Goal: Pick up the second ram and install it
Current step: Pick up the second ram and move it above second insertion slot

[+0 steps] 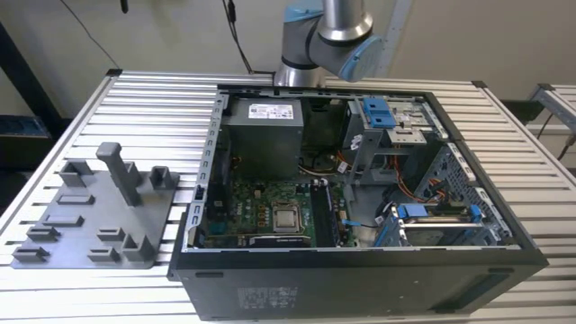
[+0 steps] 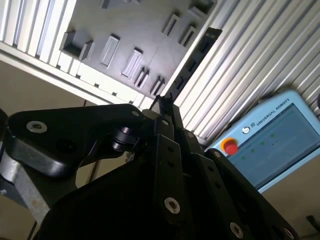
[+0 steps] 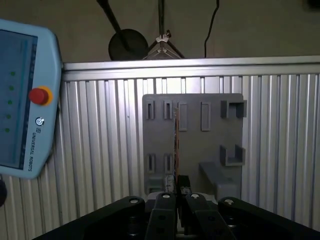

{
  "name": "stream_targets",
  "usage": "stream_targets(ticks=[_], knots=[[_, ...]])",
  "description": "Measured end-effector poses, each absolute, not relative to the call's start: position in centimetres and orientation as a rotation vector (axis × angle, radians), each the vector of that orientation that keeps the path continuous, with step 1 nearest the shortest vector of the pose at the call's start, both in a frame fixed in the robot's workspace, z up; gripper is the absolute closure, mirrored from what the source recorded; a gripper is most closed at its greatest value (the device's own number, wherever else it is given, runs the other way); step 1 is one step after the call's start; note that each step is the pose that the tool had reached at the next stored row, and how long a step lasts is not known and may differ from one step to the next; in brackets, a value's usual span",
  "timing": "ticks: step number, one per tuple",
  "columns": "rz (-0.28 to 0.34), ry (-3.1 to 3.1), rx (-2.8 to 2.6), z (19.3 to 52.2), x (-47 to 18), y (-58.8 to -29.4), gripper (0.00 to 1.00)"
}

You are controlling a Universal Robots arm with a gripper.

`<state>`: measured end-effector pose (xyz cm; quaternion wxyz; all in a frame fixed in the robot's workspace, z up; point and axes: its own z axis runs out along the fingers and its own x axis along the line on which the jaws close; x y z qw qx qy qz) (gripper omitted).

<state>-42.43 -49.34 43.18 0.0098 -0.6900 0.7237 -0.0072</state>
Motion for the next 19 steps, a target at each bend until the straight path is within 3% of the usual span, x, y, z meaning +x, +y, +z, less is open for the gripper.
stream_targets(ticks=[19], knots=[[-0.023,2.260,-2.155,44.17,-42.14,-49.33,0.86]])
